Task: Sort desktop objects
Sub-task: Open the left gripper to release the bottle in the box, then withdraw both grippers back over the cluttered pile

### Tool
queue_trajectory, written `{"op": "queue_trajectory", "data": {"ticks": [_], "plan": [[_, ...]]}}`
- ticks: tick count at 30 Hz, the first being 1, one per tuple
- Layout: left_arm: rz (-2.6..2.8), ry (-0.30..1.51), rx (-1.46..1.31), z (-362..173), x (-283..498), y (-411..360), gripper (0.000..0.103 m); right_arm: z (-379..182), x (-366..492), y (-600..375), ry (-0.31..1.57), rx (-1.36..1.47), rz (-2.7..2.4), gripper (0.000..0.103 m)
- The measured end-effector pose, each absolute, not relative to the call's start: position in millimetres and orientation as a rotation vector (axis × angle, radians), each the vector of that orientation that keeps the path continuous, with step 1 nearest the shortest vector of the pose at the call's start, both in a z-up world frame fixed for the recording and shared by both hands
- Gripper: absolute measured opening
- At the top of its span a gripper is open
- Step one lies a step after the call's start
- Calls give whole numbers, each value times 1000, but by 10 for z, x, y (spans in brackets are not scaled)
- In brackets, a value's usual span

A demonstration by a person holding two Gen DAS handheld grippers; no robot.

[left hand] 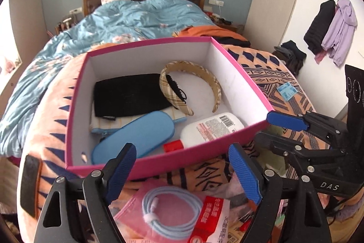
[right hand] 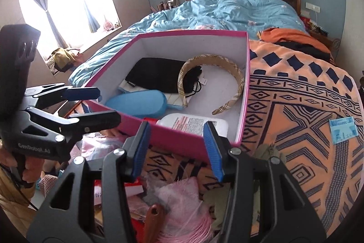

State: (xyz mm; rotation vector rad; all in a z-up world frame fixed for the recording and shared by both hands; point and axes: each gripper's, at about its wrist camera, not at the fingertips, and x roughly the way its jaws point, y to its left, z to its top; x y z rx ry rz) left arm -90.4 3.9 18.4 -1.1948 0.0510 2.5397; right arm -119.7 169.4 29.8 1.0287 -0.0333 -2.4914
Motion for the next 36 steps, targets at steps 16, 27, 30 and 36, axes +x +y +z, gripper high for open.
{"op": "queue_trajectory", "data": {"ticks": [16,27,30,36], "plan": [[2617,-85,-1218,-113,-467,-193,103,59,-732,1574,-57,1007,-2525,69],[2644,-97,-1290,-296,-299,-205,103,19,-576,1577,-45,969,-2588,83],[2653,-85,-1297,-307,-274,-194,103,-4,-521,1569,-44,961,-2595,84],[2690,-76,-1285,-290,-209,-213,103,-37,-475,1575,-62,967,-2583,85]]}}
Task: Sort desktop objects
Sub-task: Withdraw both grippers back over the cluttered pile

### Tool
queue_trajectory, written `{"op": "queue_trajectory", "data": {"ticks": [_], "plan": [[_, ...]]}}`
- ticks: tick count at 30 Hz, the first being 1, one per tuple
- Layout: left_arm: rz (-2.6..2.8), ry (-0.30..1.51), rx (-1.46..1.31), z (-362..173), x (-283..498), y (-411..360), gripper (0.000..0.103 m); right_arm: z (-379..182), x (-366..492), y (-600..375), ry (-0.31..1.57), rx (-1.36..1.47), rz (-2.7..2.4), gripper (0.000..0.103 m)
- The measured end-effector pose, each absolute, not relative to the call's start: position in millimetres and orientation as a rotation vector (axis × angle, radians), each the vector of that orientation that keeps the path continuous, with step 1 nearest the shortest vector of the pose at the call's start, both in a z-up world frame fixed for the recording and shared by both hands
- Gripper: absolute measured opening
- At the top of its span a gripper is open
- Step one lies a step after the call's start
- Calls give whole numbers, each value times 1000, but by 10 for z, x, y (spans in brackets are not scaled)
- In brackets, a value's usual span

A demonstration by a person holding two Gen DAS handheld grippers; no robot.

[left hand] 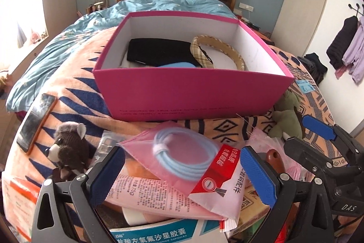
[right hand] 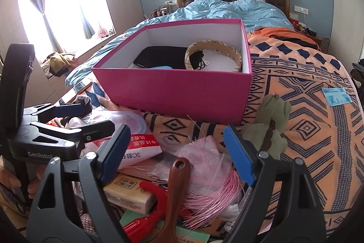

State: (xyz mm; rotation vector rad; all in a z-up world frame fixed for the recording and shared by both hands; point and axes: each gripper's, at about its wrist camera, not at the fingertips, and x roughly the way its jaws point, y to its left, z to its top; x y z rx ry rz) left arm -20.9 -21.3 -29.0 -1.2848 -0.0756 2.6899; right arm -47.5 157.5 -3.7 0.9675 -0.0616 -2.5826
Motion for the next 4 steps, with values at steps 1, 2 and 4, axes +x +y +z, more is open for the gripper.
{"op": "queue_trajectory", "data": {"ticks": [1,2,4], "plan": [[2698,-63,-1277,-288,-198,-208,103,-39,-466,1579,-68,965,-2581,85],[2706,-50,-1273,-287,-187,-201,103,-43,-461,1578,-72,964,-2578,85],[2708,-30,-1266,-289,-170,-185,103,-48,-450,1565,-66,963,-2579,85]]}}
